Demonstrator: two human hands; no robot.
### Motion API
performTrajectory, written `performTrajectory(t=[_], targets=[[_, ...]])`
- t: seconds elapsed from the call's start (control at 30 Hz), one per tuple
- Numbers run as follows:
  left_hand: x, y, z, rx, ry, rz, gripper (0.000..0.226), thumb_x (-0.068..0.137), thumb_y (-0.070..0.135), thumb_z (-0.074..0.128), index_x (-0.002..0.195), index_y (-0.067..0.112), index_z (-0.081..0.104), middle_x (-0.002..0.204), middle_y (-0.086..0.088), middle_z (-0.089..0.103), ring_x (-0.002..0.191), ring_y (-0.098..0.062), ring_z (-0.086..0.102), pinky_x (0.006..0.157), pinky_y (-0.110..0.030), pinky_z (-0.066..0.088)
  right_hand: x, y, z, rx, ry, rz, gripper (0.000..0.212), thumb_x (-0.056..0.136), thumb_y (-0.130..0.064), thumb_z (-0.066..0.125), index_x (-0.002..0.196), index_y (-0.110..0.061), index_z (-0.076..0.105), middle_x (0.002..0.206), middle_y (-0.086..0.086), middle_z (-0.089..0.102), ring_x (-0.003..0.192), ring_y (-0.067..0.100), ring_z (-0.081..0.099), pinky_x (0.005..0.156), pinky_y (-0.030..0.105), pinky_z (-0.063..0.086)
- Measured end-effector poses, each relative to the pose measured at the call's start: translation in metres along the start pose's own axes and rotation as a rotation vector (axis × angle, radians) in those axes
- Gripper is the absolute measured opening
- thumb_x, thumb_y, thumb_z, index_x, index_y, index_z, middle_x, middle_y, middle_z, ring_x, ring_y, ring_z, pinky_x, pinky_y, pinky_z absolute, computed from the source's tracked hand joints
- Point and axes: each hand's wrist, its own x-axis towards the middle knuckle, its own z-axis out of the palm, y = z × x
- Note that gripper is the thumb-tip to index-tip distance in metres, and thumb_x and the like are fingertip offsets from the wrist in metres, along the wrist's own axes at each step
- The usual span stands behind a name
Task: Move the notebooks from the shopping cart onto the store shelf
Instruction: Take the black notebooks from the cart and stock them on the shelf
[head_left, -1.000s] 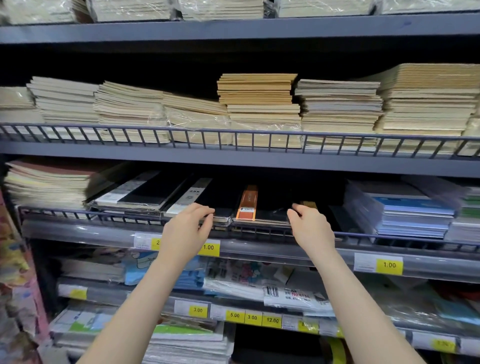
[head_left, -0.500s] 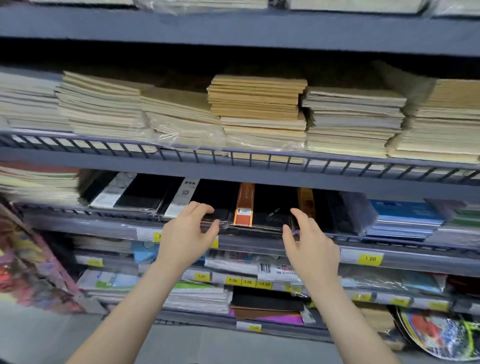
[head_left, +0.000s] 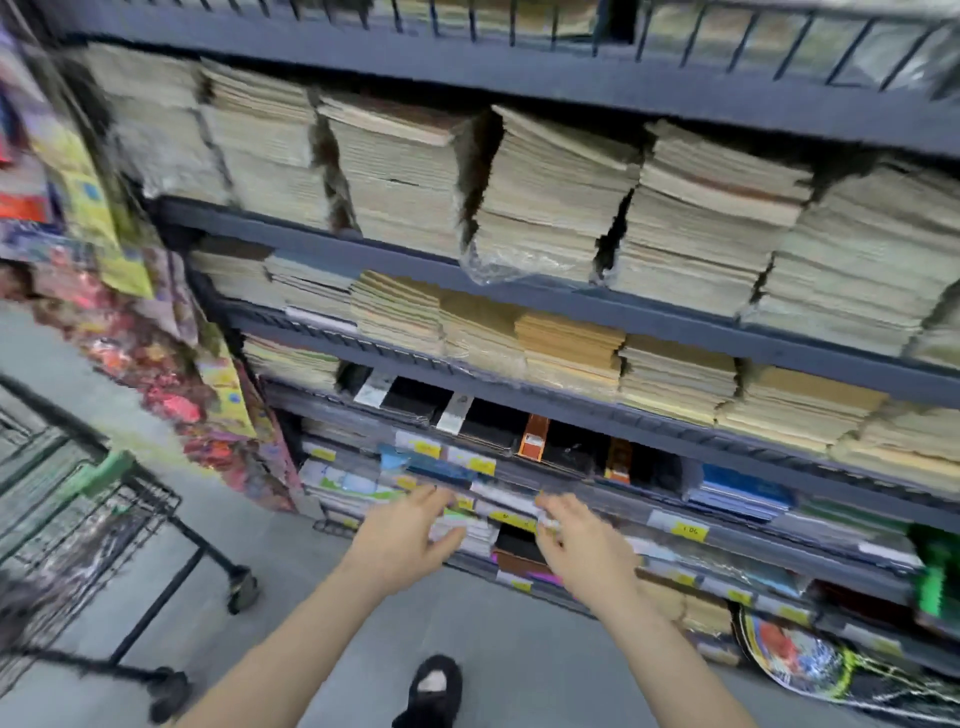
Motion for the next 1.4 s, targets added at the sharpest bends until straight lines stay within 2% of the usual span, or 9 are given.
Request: performTrajectory(t=[0.13, 0.3, 0.37, 0.57, 0.8, 0.9, 1.03, 1.17, 1.4], targets=[[-0.064, 0.009, -0.034, 0.008, 0.054, -0.038, 0.031, 0.076, 0.054, 0.042, 0.099, 0.034, 0.045, 0.089, 0.006, 0.067, 0.070, -0.016, 0.068, 0.048, -0.025, 0.051, -0.032, -0.022, -0.010, 0.094, -0.118, -0.054, 0.034, 0.092, -0.031, 0.043, 0.125, -0.027, 0.050, 0.125, -0.003, 0.058, 0.109, 0.022, 0.057, 0.086, 0.035, 0.046], [-0.125, -0.009, -0.059, -0.012, -0.030, -0.250, 0.054, 0.070, 0.064, 0.029, 0.110, 0.034, 0.047, 0.107, 0.008, 0.062, 0.096, -0.015, 0.064, 0.074, -0.030, 0.050, -0.055, -0.054, 0.000, 0.153, -0.161, -0.072, 0.028, 0.088, -0.032, 0.049, 0.116, -0.032, 0.055, 0.108, -0.008, 0.064, 0.098, 0.015, 0.061, 0.076, 0.031, 0.048], [-0.149, -0.020, -0.065, 0.031, -0.044, -0.306, 0.068, 0.066, 0.068, 0.022, 0.115, 0.029, 0.051, 0.109, 0.010, 0.061, 0.098, -0.016, 0.062, 0.075, -0.028, 0.046, -0.065, -0.070, 0.008, 0.170, -0.187, -0.061, 0.028, 0.087, -0.030, 0.050, 0.114, -0.031, 0.056, 0.106, -0.009, 0.066, 0.098, 0.015, 0.062, 0.078, 0.031, 0.048], [-0.225, -0.064, -0.084, 0.005, -0.071, -0.374, 0.074, 0.063, 0.069, 0.018, 0.116, 0.029, 0.050, 0.107, 0.011, 0.059, 0.094, -0.015, 0.062, 0.074, -0.027, 0.044, -0.100, -0.132, 0.058, 0.197, -0.270, -0.050, 0.028, 0.088, -0.026, 0.048, 0.115, -0.026, 0.057, 0.103, -0.007, 0.065, 0.101, 0.017, 0.061, 0.081, 0.029, 0.044], [-0.343, -0.162, -0.125, -0.060, -0.155, -0.461, 0.045, 0.081, 0.055, 0.047, 0.119, 0.029, 0.050, 0.106, 0.011, 0.059, 0.095, -0.014, 0.060, 0.079, -0.030, 0.048, -0.141, -0.243, 0.139, 0.284, -0.291, 0.017, 0.026, 0.088, -0.021, 0.051, 0.112, -0.018, 0.061, 0.112, 0.005, 0.066, 0.106, 0.025, 0.060, 0.091, 0.037, 0.045], [-0.378, -0.203, -0.151, -0.085, -0.135, -0.505, 0.041, 0.082, 0.053, 0.052, 0.117, 0.031, 0.050, 0.104, 0.010, 0.060, 0.095, -0.015, 0.061, 0.081, -0.033, 0.051, -0.154, -0.300, 0.161, 0.303, -0.299, -0.007, 0.026, 0.087, -0.019, 0.054, 0.111, -0.016, 0.062, 0.112, 0.008, 0.065, 0.105, 0.025, 0.060, 0.092, 0.034, 0.043], [-0.403, -0.250, -0.178, -0.154, -0.084, -0.550, 0.055, 0.075, 0.062, 0.041, 0.116, 0.028, 0.054, 0.101, 0.008, 0.061, 0.096, -0.013, 0.061, 0.081, -0.036, 0.052, -0.150, -0.365, 0.176, 0.303, -0.335, -0.019, 0.026, 0.087, -0.019, 0.055, 0.111, -0.014, 0.062, 0.111, 0.008, 0.064, 0.104, 0.023, 0.060, 0.091, 0.031, 0.042], [-0.412, -0.292, -0.194, -0.175, -0.075, -0.582, 0.040, 0.085, 0.048, 0.049, 0.119, 0.029, 0.052, 0.103, 0.006, 0.061, 0.096, -0.015, 0.061, 0.082, -0.035, 0.051, -0.121, -0.412, 0.189, 0.292, -0.366, -0.037, 0.025, 0.087, -0.019, 0.053, 0.110, -0.017, 0.061, 0.111, 0.005, 0.063, 0.105, 0.022, 0.059, 0.089, 0.031, 0.042], [-0.389, -0.380, -0.214, -0.239, -0.045, -0.613, 0.042, 0.083, 0.048, 0.050, 0.120, 0.029, 0.051, 0.099, 0.009, 0.059, 0.089, -0.012, 0.060, 0.079, -0.038, 0.053, -0.043, -0.477, 0.215, 0.371, -0.357, -0.019, 0.028, 0.089, -0.014, 0.052, 0.116, -0.008, 0.059, 0.117, 0.007, 0.062, 0.110, 0.020, 0.056, 0.090, 0.022, 0.037]])
